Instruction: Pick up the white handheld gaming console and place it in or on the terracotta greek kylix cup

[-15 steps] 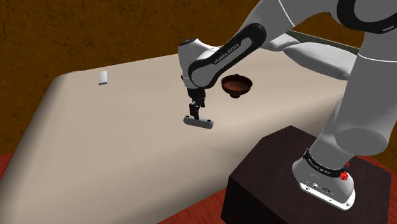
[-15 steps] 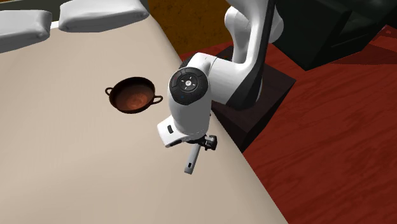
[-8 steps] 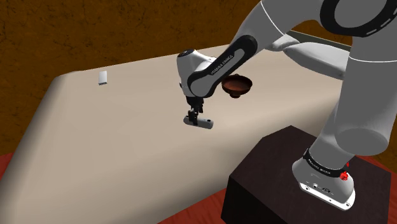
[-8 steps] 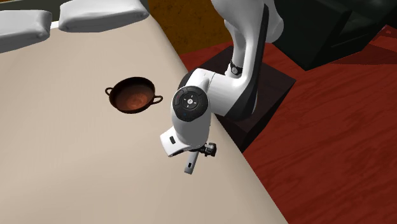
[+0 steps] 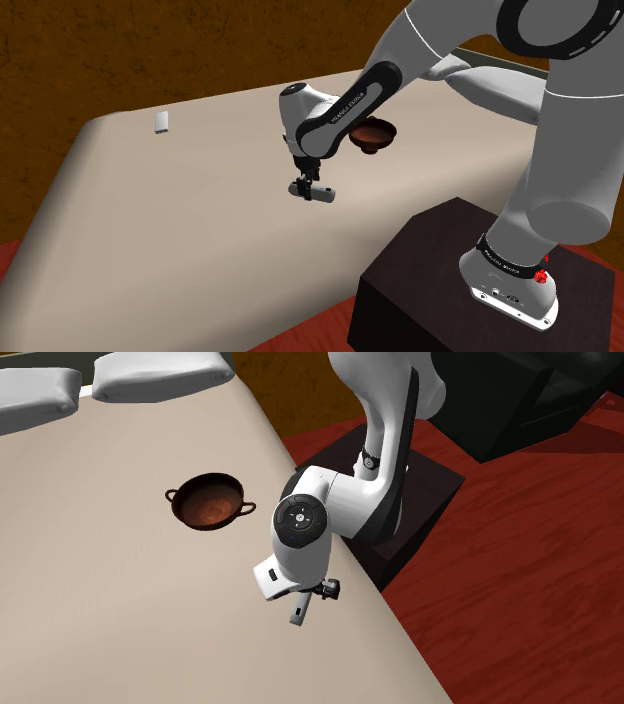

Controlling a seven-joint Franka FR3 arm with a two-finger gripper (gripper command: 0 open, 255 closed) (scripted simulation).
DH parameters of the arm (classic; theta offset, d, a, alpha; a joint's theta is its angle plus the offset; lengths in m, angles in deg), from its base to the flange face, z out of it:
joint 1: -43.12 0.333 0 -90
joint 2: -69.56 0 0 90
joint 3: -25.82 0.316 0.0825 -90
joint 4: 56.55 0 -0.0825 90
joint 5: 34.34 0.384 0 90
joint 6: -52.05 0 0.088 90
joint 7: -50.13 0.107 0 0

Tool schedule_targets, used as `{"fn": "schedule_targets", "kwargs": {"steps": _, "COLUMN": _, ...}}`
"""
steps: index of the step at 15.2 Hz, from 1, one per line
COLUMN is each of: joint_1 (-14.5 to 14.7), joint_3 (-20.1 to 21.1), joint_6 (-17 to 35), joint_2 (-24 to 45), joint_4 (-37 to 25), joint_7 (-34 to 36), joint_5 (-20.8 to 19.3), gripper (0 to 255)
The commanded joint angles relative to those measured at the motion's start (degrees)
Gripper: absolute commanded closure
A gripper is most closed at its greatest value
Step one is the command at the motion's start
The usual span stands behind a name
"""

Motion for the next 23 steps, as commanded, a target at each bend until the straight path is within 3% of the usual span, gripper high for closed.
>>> {"fn": "schedule_targets", "kwargs": {"steps": 1, "joint_1": 0.0, "joint_3": 0.0, "joint_6": 0.0, "joint_2": 0.0, "joint_4": 0.0, "joint_7": 0.0, "joint_5": 0.0, "gripper": 0}}
{"fn": "schedule_targets", "kwargs": {"steps": 2, "joint_1": 0.0, "joint_3": 0.0, "joint_6": 0.0, "joint_2": 0.0, "joint_4": 0.0, "joint_7": 0.0, "joint_5": 0.0, "gripper": 255}}
{"fn": "schedule_targets", "kwargs": {"steps": 11, "joint_1": 0.0, "joint_3": 0.0, "joint_6": 0.0, "joint_2": 0.0, "joint_4": 0.0, "joint_7": 0.0, "joint_5": 0.0, "gripper": 255}}
{"fn": "schedule_targets", "kwargs": {"steps": 23, "joint_1": -0.4, "joint_3": 0.6, "joint_6": -8.0, "joint_2": -6.1, "joint_4": -2.1, "joint_7": -1.6, "joint_5": 1.9, "gripper": 255}}
